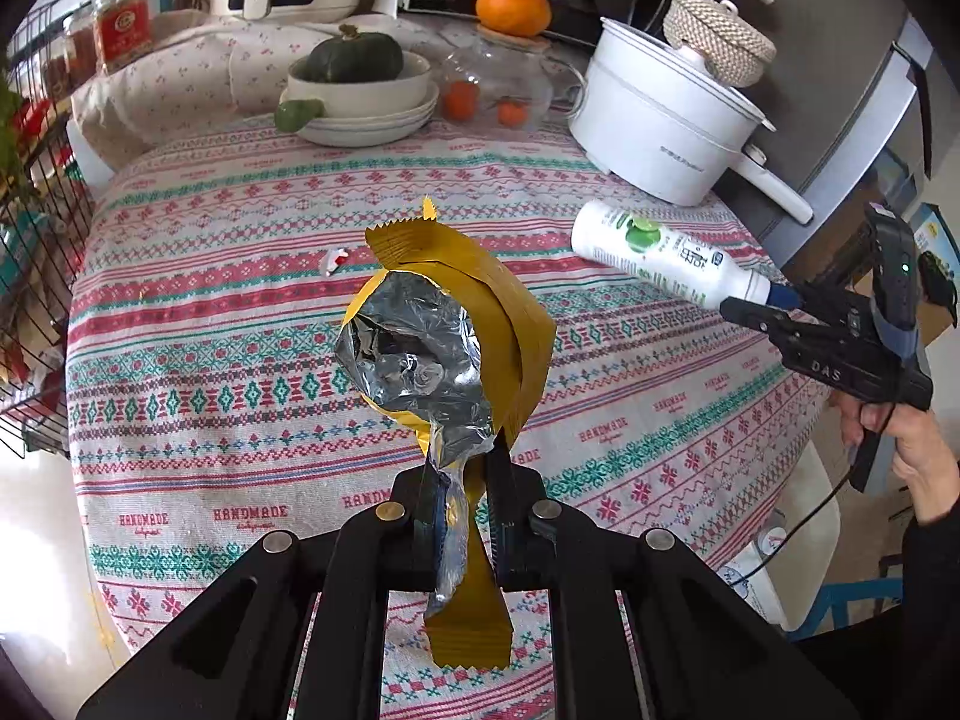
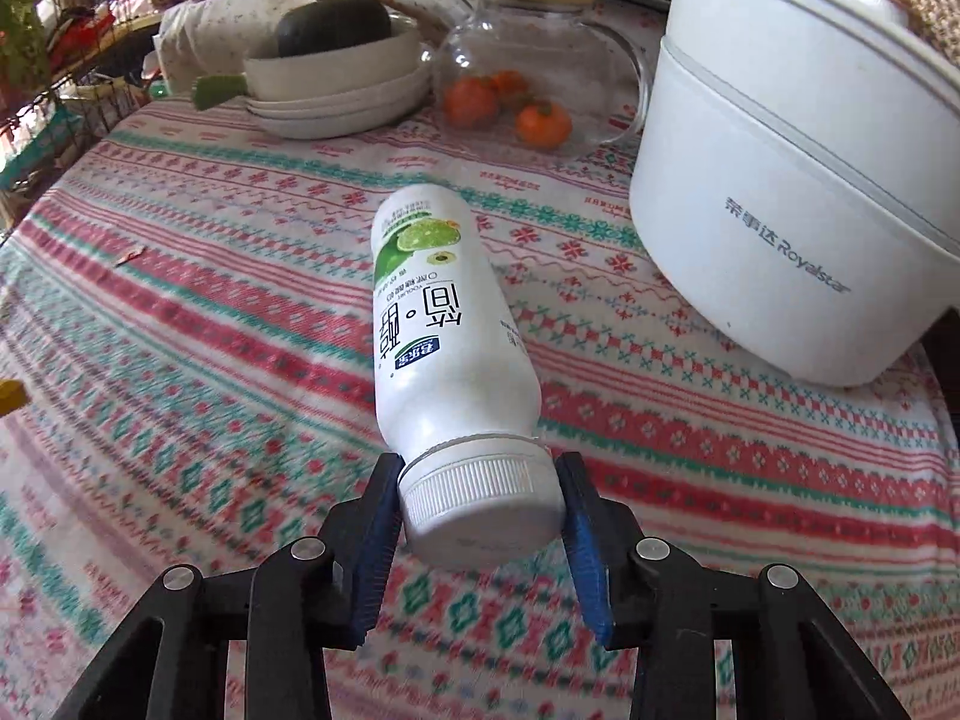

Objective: Collect trash
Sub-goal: 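Grasp the white lime drink bottle with the right gripper while the left holds the wrapper, then carry the foil wrapper and white drink bottle over the bin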

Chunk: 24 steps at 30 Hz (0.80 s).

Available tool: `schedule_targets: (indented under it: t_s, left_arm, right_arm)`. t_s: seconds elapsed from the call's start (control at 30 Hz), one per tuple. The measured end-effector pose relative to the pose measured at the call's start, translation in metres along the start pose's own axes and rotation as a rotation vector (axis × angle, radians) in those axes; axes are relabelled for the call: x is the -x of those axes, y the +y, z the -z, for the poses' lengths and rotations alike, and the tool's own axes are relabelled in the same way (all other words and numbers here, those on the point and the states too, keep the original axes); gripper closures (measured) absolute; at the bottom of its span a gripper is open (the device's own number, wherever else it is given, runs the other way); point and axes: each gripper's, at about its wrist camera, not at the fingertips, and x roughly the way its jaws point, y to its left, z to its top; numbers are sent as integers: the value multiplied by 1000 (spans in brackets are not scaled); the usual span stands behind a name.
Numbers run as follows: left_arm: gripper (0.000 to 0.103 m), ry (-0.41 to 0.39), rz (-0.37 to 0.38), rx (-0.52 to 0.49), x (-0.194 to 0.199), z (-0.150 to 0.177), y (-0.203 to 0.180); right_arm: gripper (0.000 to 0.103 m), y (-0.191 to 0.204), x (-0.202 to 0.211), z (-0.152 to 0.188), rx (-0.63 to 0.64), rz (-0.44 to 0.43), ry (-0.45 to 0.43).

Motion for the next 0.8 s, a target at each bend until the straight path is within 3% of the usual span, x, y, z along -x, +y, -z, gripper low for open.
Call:
schedule_targets:
  t_s: [0.3, 0.8]
  left_arm:
    - [92, -24, 64, -61, 23, 20, -51]
    - [92, -9, 147, -153, 25, 52, -124]
  right_arm:
    - [59, 31, 77, 58, -75, -4, 18]
    - [59, 17, 156, 111, -258, 37, 4]
